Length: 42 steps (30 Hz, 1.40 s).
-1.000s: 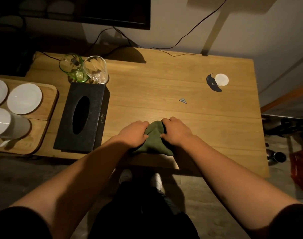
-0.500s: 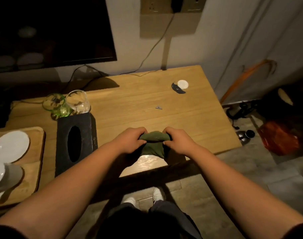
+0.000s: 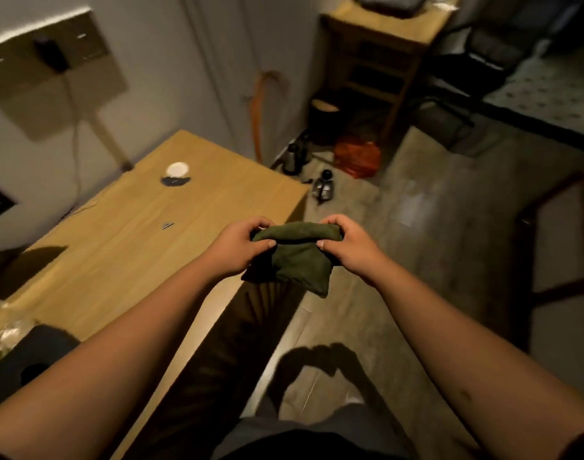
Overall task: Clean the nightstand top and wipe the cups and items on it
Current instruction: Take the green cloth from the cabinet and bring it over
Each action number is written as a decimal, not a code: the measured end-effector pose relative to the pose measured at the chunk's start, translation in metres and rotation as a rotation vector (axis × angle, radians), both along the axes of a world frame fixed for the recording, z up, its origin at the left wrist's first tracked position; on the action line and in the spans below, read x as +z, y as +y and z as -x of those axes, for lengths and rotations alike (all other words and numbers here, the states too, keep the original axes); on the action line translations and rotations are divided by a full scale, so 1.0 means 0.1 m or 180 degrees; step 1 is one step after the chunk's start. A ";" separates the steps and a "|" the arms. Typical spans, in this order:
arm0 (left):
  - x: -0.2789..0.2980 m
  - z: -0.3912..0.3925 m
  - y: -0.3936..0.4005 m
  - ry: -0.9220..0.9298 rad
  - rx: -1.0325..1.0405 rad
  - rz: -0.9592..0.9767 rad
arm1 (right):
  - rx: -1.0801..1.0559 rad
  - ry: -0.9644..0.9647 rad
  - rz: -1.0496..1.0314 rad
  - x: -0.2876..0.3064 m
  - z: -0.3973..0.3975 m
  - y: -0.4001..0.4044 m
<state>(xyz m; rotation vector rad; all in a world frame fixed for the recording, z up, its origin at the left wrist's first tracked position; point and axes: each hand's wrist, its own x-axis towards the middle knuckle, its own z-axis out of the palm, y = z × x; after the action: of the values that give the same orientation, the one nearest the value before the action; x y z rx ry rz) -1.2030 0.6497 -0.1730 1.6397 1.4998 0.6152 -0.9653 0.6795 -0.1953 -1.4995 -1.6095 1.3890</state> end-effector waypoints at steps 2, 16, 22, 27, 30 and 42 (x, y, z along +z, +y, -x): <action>0.08 -0.45 0.03 0.0056 -0.0414 -0.0088 | -0.0423 0.0195 0.0022 0.06 -0.46 -0.25; 0.33 -4.68 -1.36 -0.0125 -0.2774 -0.0004 | -0.3002 0.0094 -0.0316 0.32 -4.02 -3.33; 0.31 -6.22 -2.51 -0.0207 -0.3609 -0.0198 | -0.3949 -0.0157 -0.0279 0.41 -5.02 -4.90; 0.33 -7.21 -3.35 -0.0376 -0.4369 -0.0138 | -0.4695 -0.0342 -0.0405 0.47 -5.52 -5.96; 0.30 -7.71 -3.71 -0.0403 -0.4767 -0.0117 | -0.5096 -0.0399 -0.0318 0.44 -5.75 -6.38; 0.14 -9.98 -4.54 -0.0323 -0.5957 -0.0079 | -0.6315 -0.0411 0.0058 0.26 -7.09 -7.20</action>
<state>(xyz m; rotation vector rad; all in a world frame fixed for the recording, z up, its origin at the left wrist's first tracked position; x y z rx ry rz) -0.2054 0.1958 -0.1590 2.1133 -0.4719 -0.3637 -0.2564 -0.0402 -0.1697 -1.9778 0.3068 0.0756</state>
